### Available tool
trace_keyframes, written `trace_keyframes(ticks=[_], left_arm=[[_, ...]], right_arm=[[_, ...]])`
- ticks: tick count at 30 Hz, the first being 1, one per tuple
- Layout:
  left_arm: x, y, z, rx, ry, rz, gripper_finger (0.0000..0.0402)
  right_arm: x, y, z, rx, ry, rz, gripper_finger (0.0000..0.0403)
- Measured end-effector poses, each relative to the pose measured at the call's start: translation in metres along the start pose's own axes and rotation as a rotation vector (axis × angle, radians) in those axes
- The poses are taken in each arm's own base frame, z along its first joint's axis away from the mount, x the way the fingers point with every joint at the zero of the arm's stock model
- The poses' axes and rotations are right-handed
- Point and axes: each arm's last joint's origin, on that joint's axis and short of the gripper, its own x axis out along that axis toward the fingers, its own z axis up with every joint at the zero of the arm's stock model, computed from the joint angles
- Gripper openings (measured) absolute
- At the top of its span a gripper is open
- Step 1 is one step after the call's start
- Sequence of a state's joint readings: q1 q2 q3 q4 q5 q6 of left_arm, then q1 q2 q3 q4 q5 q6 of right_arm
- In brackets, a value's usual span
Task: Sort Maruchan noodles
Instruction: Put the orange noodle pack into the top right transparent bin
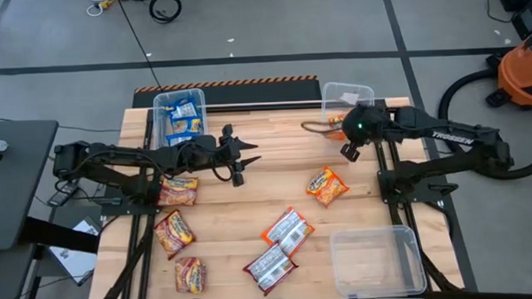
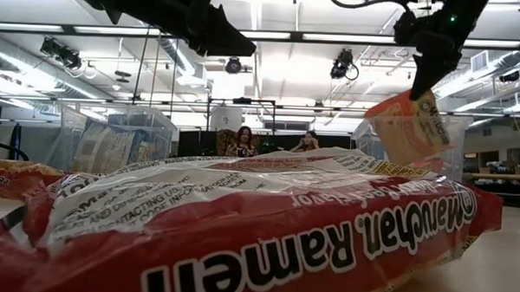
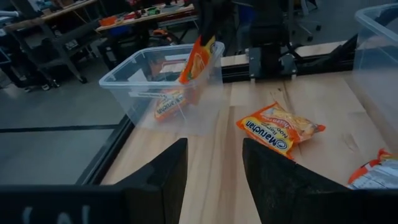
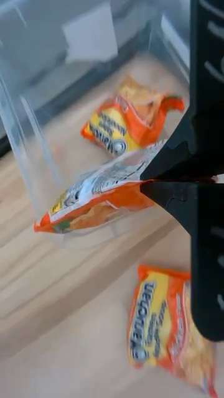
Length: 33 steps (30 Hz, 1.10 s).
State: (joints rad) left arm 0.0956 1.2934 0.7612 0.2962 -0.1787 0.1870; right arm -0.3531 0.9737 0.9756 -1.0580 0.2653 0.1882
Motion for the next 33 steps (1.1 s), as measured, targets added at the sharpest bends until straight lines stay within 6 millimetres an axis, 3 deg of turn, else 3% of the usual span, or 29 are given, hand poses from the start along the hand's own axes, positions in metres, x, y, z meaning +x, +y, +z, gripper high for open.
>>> trace_keyframes(ticks=[10, 17, 23, 29, 33], left_arm=[[0.000, 0.000, 0.001, -0.002, -0.007, 0.002, 0.0160], [0.000, 0.000, 0.000, -0.002, -0.006, 0.001, 0.0160], [0.000, 0.000, 0.000, -0.002, -0.005, 0.001, 0.0160], [0.000, 0.000, 0.000, -0.002, -0.004, 0.001, 0.0160], [0.000, 0.000, 0.000, -0.001, -0.004, 0.001, 0.0160]], right_arm=[[0.027, -0.040, 0.011, 0.328, 0.122, 0.116, 0.0004], [0.044, -0.055, 0.015, 0.372, 0.176, 0.190, 0.0004], [0.057, -0.061, 0.022, 0.288, 0.156, 0.190, 0.0004], [0.052, -0.062, 0.026, 0.233, 0.074, 0.117, 0.0003], [0.051, -0.059, 0.019, 0.261, 0.086, 0.130, 0.0003]])
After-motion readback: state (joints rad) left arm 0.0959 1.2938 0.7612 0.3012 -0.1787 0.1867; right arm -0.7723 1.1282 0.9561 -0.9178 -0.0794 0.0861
